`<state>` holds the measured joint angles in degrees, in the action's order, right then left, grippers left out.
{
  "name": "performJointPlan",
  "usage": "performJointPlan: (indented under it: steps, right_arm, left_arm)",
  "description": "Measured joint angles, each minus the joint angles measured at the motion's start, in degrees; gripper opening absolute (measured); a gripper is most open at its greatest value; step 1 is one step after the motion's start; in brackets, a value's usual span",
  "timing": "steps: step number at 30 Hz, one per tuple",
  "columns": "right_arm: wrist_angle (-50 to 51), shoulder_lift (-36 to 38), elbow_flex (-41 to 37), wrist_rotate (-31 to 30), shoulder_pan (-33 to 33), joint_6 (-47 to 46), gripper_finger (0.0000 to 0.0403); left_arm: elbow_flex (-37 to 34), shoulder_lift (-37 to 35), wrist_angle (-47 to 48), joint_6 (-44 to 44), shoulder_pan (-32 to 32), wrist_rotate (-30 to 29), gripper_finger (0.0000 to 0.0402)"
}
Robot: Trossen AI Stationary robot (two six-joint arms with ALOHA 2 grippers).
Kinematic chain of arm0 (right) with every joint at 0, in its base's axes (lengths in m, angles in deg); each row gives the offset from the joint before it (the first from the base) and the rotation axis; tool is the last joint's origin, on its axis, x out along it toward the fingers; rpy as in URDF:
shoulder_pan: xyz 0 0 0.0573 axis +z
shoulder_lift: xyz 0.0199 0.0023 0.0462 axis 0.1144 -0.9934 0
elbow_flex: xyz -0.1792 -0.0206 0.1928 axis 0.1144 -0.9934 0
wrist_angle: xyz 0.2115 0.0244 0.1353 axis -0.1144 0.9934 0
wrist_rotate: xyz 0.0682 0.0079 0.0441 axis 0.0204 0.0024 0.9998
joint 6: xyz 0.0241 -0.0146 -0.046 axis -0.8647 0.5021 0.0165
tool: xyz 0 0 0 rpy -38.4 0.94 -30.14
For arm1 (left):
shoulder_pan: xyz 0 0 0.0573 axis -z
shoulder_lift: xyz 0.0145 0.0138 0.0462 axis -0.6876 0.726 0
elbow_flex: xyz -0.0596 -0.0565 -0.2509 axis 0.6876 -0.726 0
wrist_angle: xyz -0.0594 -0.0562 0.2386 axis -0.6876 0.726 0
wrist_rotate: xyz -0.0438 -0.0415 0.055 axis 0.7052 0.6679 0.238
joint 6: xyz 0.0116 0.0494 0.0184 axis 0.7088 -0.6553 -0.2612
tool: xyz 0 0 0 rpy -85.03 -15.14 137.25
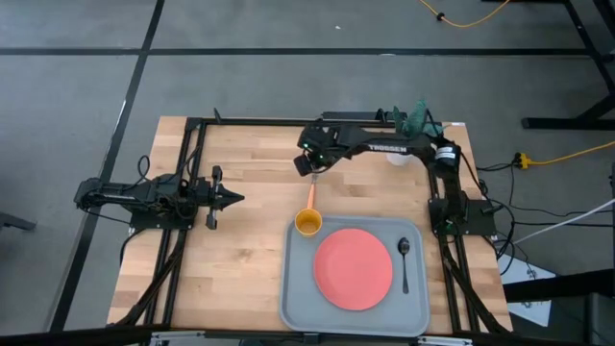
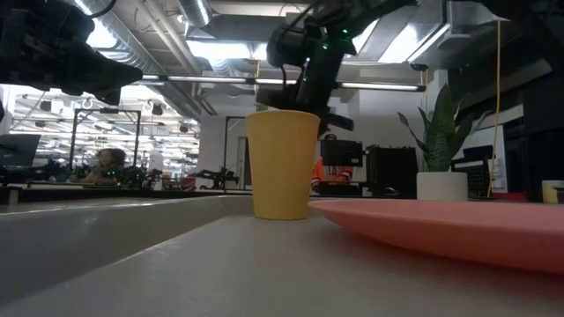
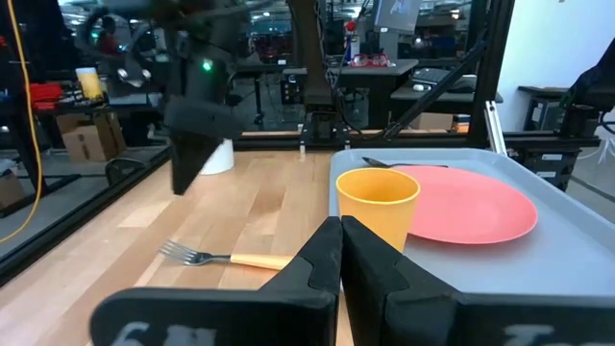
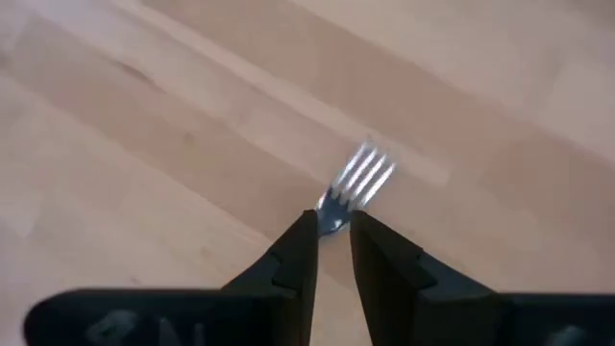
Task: Pick and place plate/cup/fork/spoon on tray
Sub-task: Put the orange fork on the light blue tray
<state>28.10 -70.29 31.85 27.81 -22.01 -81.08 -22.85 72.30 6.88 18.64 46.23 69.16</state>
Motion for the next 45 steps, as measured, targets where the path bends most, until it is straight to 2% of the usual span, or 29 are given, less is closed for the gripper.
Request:
performJointPlan:
  steps: [7,11,18,35,41,45]
  right_arm:
    - [-7.64,0.61,-7.7,-3.19,2.75,-15.83,0.009]
    - [-11.46,0.61,-9.16,-3.25,3.45,-16.51,0.0117]
    - [-10.96,-0.51,-9.7,-2.81,4.85,-19.16,0.0137]
    - [-12.57,-7.15,-9.5,5.2,4.87,-25.67,0.0138]
    - [-9.75,-7.49,-9.32,6.28,4.8,-24.12,0.0136]
    - [-4.57,-7.37,-9.3,7.28,4.01,-23.4,0.0113]
  left_arm:
    - [-0.01,0.0,0.0,0.0,0.01,0.0,0.0]
    - [-0.01,-0.01,0.0,0.01,0.01,0.0,0.0]
    - [0.0,0.0,0.0,0.0,0.01,-0.01,0.0]
    - [-0.02,0.0,0.0,0.0,0.02,0.0,0.0]
    - [0.0,0.0,0.0,0.0,0.0,-0.02,0.0]
    - [-0.01,0.0,0.0,0.0,0.01,-0.01,0.0]
